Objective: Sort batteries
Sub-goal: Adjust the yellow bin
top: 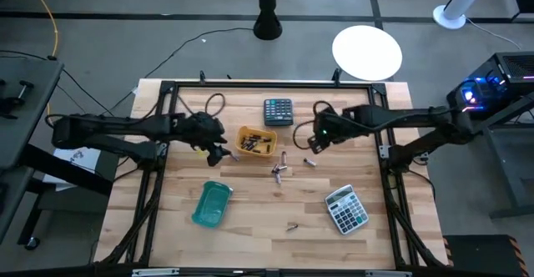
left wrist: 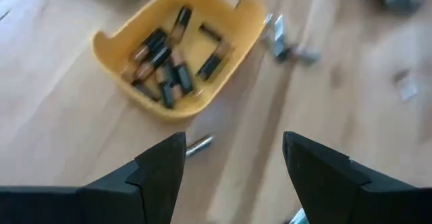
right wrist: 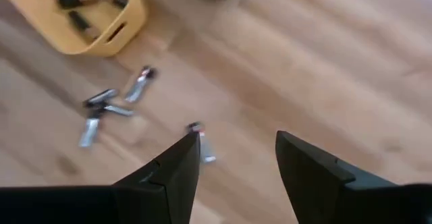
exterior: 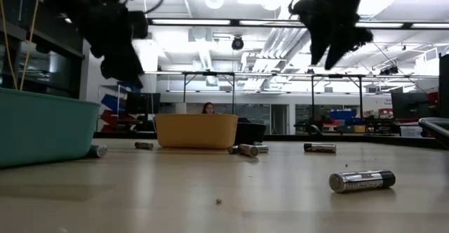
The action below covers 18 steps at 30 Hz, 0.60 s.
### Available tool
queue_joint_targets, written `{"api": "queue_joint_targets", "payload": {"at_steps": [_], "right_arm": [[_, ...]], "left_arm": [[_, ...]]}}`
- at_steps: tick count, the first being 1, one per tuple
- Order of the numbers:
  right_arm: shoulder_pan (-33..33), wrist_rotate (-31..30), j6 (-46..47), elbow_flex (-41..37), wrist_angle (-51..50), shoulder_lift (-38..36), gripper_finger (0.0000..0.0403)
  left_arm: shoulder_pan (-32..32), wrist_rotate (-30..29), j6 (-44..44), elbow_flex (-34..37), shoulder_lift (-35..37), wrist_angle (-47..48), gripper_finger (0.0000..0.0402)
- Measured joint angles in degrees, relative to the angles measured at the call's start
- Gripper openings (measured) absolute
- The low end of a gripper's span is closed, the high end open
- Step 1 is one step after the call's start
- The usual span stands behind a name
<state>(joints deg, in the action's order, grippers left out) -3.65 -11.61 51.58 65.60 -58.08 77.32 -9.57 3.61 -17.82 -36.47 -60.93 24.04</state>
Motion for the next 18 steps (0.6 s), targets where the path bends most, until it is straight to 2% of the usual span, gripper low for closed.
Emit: {"api": "queue_joint_targets", "payload": {"at_steps": [2,4,7,9,10,18], "right_arm": [[1.0,2.1,3.1,-4.8,6.4,-1.8,0.0175],[1.7,4.1,5.9,-9.1,14.0,-2.4,0.0148],[2.3,7.9,8.1,-14.2,26.4,-1.1,0.0074],[2.3,9.6,8.7,-16.0,33.8,0.9,0.0022],[2.3,10.1,8.6,-16.3,36.2,2.2,0.0013],[0.9,9.3,4.5,-11.3,44.2,17.3,0.0003]], "left_arm": [[0.0,-3.7,2.9,-1.9,-2.6,3.4,0.0223],[-0.1,-9.3,4.4,-2.5,-4.8,5.4,0.0188],[-1.5,-15.0,4.4,-2.5,-7.7,5.7,0.0096],[-3.2,-15.1,4.2,-2.0,-9.7,4.1,0.0030],[-3.9,-14.5,3.4,-1.4,-10.8,2.4,0.0016],[-7.1,-10.6,1.9,0.2,-19.9,-4.8,0.0002]]}}
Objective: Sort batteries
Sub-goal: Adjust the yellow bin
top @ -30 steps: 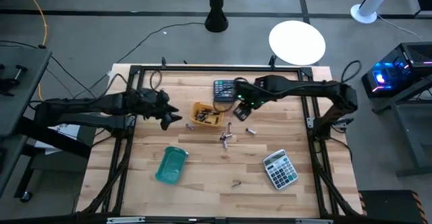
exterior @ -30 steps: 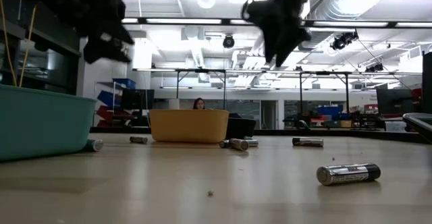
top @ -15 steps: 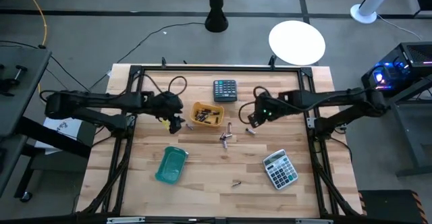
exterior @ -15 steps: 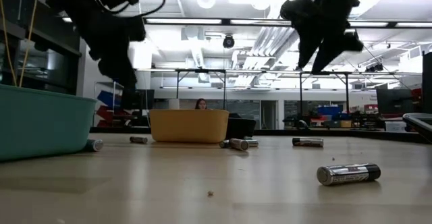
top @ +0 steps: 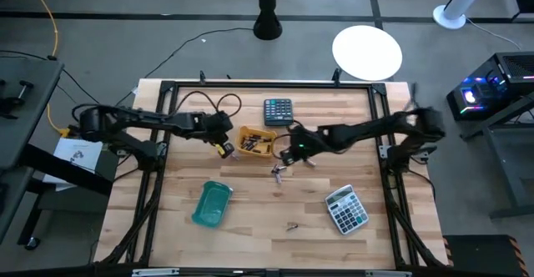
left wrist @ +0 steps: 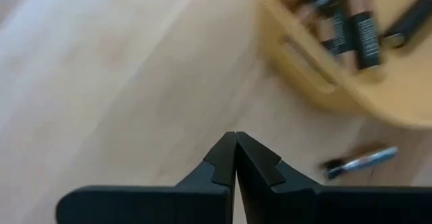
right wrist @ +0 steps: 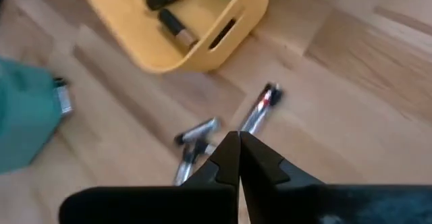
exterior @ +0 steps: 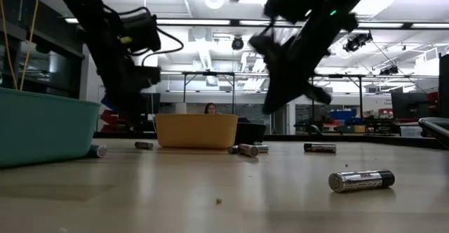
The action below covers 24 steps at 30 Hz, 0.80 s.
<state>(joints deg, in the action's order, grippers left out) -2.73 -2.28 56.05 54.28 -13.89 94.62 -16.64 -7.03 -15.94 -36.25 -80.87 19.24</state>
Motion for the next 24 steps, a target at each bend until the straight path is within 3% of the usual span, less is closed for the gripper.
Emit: {"api": "queue_joint_targets", "payload": {"at_steps": [6,12,15,24], "right_arm": [[-1.8,-0.1,-7.2,8.7,1.6,10.2,0.0000],[-5.0,-0.7,-12.6,16.8,0.0,16.4,0.0000],[-7.0,-0.8,-14.1,19.8,-0.1,18.2,0.0000],[-11.0,0.2,-18.9,24.4,-1.2,17.9,0.0000]], "left_arm": [[1.7,2.8,-0.8,-0.1,-3.7,-5.4,0.0000],[1.8,0.5,-1.8,0.1,-4.3,-6.3,0.0000],[0.2,-2.2,-1.4,-0.1,-3.9,-5.8,0.0000],[-6.0,-2.1,2.6,-0.6,-1.9,-1.9,0.0000]]}}
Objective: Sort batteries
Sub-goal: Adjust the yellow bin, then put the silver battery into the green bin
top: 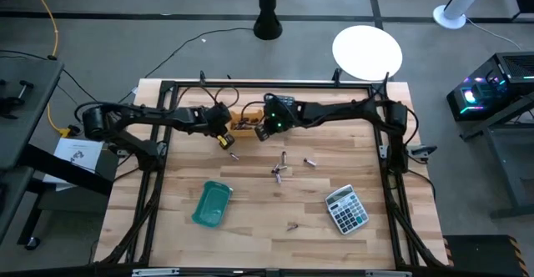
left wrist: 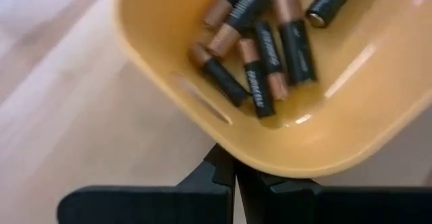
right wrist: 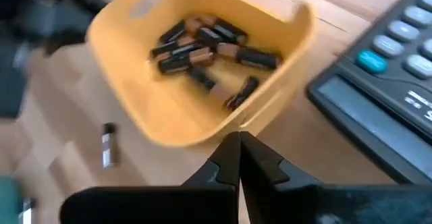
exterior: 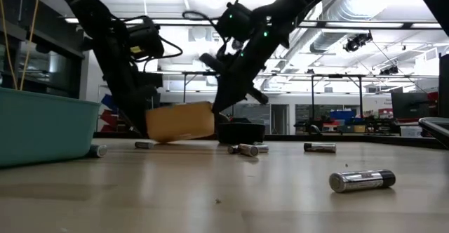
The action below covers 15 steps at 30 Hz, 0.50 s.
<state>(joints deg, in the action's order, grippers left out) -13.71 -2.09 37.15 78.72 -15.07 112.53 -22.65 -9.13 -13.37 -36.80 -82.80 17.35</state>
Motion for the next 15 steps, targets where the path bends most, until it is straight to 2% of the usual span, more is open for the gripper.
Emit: {"api": "queue_joint_targets", "payload": {"at_steps": [5,10,13,15], "right_arm": [[0.2,3.1,-3.7,2.4,-3.6,-1.0,0.0000],[1.7,3.0,-5.7,3.1,-6.6,-1.6,0.0000],[2.3,3.1,-6.1,3.1,-7.6,-1.6,0.0000],[2.5,3.0,-6.2,3.1,-8.4,-1.6,0.0000]], "left_arm": [[-0.5,0.1,-0.2,0.0,4.9,4.0,0.0000],[1.1,-0.5,-1.5,-0.1,10.0,8.8,0.0000],[1.7,-2.0,-1.5,0.0,10.9,9.4,0.0000],[1.7,-1.1,-1.6,0.0,10.7,10.4,0.0000]]}}
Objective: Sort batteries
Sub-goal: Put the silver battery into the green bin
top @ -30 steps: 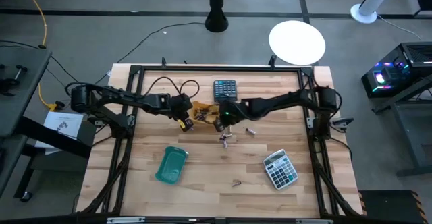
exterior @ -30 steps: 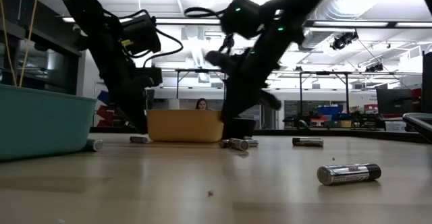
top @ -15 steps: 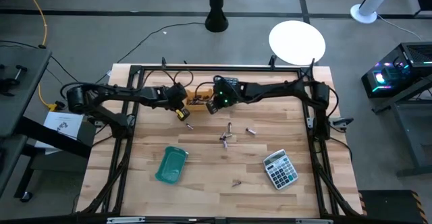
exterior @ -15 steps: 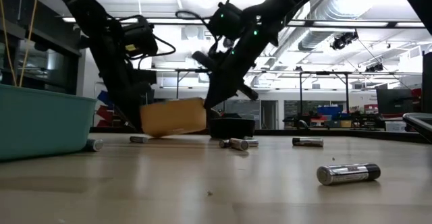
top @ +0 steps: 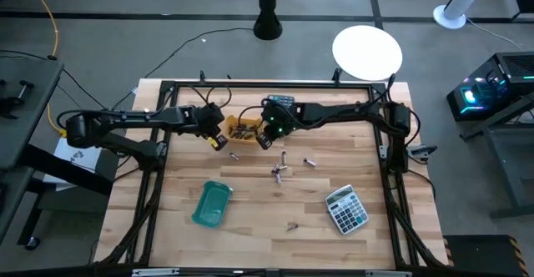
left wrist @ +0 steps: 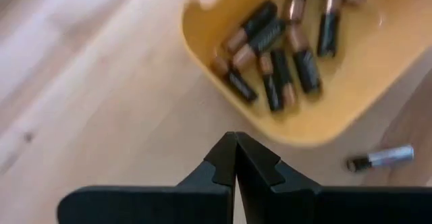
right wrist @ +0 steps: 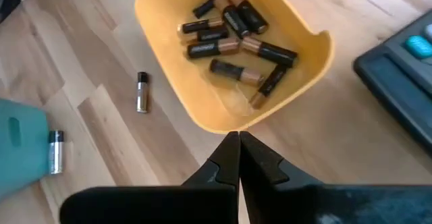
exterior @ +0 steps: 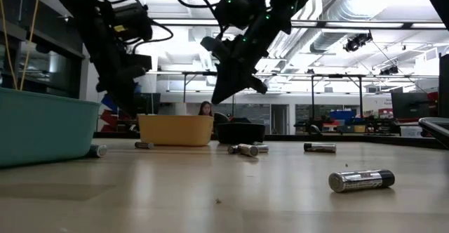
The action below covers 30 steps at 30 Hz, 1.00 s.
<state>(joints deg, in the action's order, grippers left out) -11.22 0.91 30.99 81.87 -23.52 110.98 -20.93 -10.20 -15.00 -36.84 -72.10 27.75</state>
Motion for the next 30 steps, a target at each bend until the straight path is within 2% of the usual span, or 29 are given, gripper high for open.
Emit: {"api": "queue_joint_targets", "payload": {"at_steps": [3,6,11,14,18,21,26,30], "right_arm": [[0.0,-0.6,-1.8,-0.1,-4.6,-1.4,0.0000],[0.4,-2.9,-4.5,-0.1,-11.5,-4.1,0.0000],[1.0,-8.0,-7.7,-0.1,-23.7,-8.0,0.0000],[1.3,-9.6,-8.8,-0.1,-27.8,-10.2,0.0000],[1.5,-9.9,-8.7,-0.1,-30.3,-12.1,0.0000],[1.5,-10.1,-8.2,-0.1,-31.6,-13.4,0.0000],[1.5,-11.6,-7.5,-0.2,-34.6,-15.1,0.0000],[1.5,-12.0,-6.6,-0.2,-36.2,-16.3,0.0000]], "left_arm": [[1.2,6.1,-0.6,0.0,1.3,-0.2,0.0000],[5.0,13.4,2.6,0.0,4.3,-1.5,0.0000],[13.4,18.4,9.7,0.0,7.4,-0.3,0.0000],[17.6,18.1,15.2,0.0,6.2,-2.2,0.0007],[20.1,11.8,22.8,-0.1,1.5,-5.2,0.0043],[20.0,8.4,28.2,-2.0,-3.1,-4.6,0.0087],[19.3,8.0,38.0,-5.5,-10.6,-2.8,0.0160],[18.0,6.7,42.1,-7.7,-16.7,-1.8,0.0190]]}}
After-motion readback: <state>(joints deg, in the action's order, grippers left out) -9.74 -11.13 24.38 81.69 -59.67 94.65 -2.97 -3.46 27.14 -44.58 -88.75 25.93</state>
